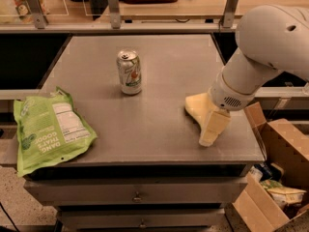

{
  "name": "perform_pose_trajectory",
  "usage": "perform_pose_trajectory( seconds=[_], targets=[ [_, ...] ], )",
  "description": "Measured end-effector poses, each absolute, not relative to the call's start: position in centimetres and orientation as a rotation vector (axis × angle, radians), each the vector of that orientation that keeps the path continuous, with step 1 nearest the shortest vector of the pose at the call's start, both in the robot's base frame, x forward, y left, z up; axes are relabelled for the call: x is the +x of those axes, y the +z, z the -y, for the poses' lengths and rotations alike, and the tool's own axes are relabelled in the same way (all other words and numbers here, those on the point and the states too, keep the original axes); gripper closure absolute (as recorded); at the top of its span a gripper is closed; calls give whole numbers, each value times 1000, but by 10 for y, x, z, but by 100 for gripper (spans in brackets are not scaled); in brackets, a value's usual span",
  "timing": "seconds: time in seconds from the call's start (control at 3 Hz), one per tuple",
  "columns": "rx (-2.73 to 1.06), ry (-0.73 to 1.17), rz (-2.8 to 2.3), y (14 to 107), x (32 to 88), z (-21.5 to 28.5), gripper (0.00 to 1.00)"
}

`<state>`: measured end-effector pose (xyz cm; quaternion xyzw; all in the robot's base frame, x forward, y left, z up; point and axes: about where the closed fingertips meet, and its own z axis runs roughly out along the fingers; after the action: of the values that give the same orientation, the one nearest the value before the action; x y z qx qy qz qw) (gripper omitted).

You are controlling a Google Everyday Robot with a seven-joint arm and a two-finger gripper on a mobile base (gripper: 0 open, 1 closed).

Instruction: Move sponge near green rice chip bag

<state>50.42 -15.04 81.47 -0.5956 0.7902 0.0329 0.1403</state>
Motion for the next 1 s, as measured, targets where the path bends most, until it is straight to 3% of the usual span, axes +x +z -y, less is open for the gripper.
perform_pose_trajectory(
  seconds=[1.0],
  targets=[
    [-1698,121,-2272,817,510,144,87]
  ],
)
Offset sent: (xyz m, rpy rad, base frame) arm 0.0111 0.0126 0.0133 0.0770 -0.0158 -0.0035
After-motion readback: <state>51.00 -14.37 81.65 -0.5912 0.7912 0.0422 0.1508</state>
